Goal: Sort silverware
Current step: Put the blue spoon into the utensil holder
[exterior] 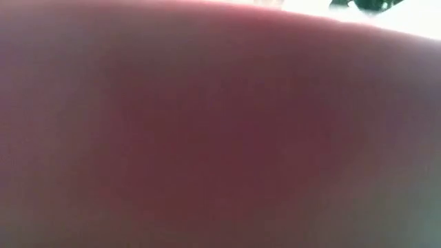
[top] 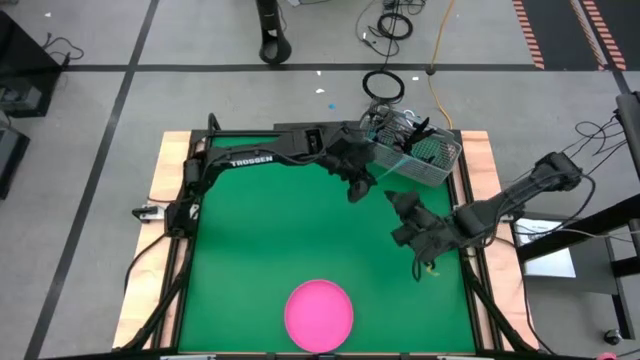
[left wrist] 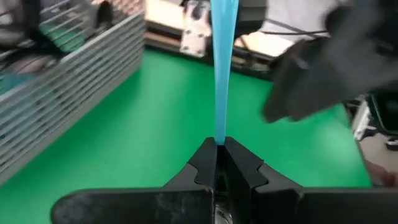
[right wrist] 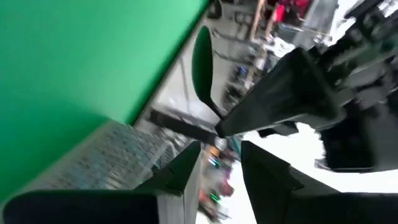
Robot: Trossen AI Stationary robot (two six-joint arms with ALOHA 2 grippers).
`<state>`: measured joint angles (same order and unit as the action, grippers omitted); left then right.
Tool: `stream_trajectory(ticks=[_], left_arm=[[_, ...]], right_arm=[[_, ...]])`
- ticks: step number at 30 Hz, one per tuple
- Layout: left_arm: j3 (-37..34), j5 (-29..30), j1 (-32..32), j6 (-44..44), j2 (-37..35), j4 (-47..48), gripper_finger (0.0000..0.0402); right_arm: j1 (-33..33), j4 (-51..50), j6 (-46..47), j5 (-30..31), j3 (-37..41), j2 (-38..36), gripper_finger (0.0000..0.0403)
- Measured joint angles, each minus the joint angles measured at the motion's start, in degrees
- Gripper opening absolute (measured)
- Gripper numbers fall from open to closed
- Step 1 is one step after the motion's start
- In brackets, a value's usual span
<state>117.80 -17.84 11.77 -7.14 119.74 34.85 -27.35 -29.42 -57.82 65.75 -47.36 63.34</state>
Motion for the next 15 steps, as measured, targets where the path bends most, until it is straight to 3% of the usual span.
stream_trajectory(ticks=[5,15], left_arm=[[0.0,1.1,2.1,-1.6,0.0,2.4,0.0017],[0.0,0.9,-1.2,-1.4,0.0,1.7,0.0017]], right_arm=[[-1.7,4.0,-1.6,10.6,0.0,3.4,0.0102],[3.1,4.8,-0.7,10.8,0.0,3.7,0.0102]])
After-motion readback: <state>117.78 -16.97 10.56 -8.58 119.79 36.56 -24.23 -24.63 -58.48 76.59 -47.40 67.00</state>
